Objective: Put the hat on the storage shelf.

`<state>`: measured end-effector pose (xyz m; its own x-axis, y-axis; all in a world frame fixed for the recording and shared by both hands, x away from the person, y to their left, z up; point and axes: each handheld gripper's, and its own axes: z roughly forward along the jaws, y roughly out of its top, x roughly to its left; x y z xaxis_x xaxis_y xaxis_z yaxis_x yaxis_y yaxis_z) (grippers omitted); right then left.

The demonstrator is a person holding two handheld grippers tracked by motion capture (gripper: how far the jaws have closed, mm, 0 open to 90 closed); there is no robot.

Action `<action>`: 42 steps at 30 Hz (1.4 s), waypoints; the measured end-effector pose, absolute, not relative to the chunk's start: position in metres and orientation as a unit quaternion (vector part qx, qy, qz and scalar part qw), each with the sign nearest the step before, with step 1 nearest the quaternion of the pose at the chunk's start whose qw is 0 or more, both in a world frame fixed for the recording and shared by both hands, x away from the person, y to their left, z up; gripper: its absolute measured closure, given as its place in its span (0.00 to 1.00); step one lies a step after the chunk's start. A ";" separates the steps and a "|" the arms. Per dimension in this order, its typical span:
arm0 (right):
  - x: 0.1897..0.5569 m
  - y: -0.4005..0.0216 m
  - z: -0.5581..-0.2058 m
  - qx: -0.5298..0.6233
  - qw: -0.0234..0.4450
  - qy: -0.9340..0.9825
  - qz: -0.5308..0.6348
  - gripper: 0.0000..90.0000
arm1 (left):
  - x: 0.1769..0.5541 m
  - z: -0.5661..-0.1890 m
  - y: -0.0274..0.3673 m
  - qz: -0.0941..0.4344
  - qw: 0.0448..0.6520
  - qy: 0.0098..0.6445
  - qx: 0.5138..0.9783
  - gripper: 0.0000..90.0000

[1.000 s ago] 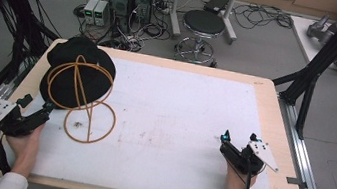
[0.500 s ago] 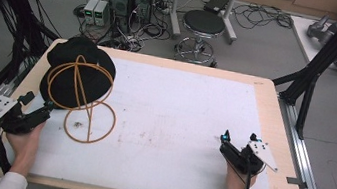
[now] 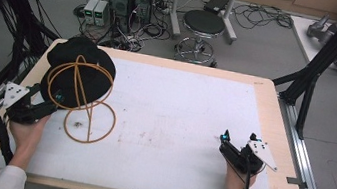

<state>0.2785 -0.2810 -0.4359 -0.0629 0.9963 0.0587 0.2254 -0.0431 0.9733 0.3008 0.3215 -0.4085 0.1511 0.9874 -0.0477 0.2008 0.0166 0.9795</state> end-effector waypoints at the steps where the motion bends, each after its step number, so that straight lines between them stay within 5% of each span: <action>1: 0.278 -0.281 -0.436 0.548 0.410 0.557 0.470 0.11 | 0.301 -0.409 0.321 0.399 0.493 0.515 0.577 0.25; 30: 0.280 -0.280 -0.436 0.544 0.403 0.564 0.472 0.11 | 0.372 -0.393 0.322 0.369 0.402 0.574 0.610 0.26; 42: 0.282 -0.283 -0.437 0.551 0.387 0.561 0.482 0.11 | 0.393 -0.397 0.336 0.342 0.406 0.612 0.586 0.31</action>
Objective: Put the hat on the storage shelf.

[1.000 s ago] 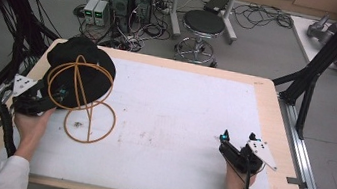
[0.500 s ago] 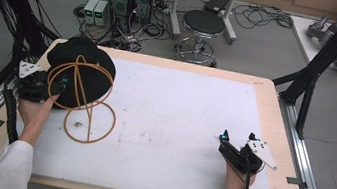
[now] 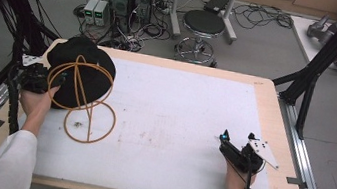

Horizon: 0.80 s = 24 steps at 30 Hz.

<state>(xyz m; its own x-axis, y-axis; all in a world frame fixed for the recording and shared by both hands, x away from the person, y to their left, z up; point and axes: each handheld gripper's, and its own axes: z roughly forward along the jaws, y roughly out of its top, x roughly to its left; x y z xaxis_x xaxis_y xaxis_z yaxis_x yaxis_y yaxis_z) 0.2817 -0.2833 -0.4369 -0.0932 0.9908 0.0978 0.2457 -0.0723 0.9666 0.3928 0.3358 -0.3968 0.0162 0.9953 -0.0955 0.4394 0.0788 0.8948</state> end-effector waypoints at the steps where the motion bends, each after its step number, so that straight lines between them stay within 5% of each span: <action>1: 0.282 -0.283 -0.437 0.550 0.387 0.563 0.481 0.12 | 0.393 -0.397 0.336 0.342 0.406 0.612 0.586 0.32; 11: 0.282 -0.280 -0.437 0.539 0.389 0.571 0.482 0.14 | 0.397 -0.401 0.330 0.326 0.418 0.613 0.585 0.40; 17: 0.283 -0.281 -0.437 0.542 0.387 0.570 0.482 0.14 | 0.395 -0.399 0.336 0.324 0.428 0.621 0.571 0.56; 22: 0.282 -0.281 -0.437 0.543 0.387 0.568 0.482 0.14 | 0.395 -0.399 0.331 0.334 0.419 0.623 0.569 0.60; 24: 0.282 -0.281 -0.437 0.543 0.387 0.568 0.482 0.14 | 0.395 -0.399 0.329 0.323 0.436 0.616 0.571 0.76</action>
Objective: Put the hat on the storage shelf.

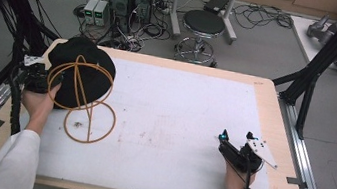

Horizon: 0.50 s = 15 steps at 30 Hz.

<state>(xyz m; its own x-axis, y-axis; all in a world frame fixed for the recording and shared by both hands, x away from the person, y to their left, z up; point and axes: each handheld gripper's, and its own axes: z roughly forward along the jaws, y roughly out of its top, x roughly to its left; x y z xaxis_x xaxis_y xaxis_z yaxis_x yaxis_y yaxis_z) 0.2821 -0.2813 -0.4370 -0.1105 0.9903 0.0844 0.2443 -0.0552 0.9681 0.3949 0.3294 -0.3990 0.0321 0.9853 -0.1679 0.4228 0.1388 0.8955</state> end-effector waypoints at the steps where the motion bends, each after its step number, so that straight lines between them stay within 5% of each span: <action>1: 0.282 -0.281 -0.437 0.544 0.386 0.568 0.482 0.14 | 0.395 -0.399 0.329 0.323 0.436 0.616 0.571 0.80; 7: 0.282 -0.281 -0.437 0.544 0.387 0.569 0.480 0.14 | 0.394 -0.400 0.328 0.309 0.439 0.634 0.557 0.95; 15: 0.282 -0.280 -0.437 0.543 0.391 0.568 0.478 0.14 | 0.393 -0.401 0.329 0.315 0.446 0.615 0.569 0.97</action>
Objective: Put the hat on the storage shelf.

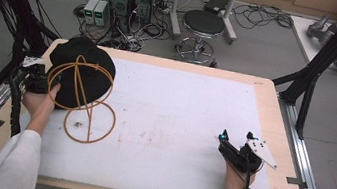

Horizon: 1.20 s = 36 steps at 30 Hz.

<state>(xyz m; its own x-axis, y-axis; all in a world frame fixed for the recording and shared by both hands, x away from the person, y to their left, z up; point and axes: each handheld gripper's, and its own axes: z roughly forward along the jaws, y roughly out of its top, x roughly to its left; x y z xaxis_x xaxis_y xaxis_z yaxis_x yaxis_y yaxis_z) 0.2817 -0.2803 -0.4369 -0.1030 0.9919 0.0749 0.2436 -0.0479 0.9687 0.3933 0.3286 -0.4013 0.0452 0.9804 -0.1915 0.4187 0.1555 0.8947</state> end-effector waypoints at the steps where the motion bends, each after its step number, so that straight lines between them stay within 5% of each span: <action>1: 0.281 -0.280 -0.437 0.541 0.394 0.569 0.478 0.14 | 0.393 -0.401 0.328 0.315 0.447 0.613 0.570 0.97; 19: 0.281 -0.281 -0.436 0.541 0.396 0.569 0.476 0.14 | 0.387 -0.394 0.333 0.322 0.477 0.590 0.566 0.97; 36: 0.280 -0.280 -0.436 0.539 0.393 0.573 0.476 0.14 | 0.366 -0.371 0.353 0.340 0.538 0.581 0.508 0.97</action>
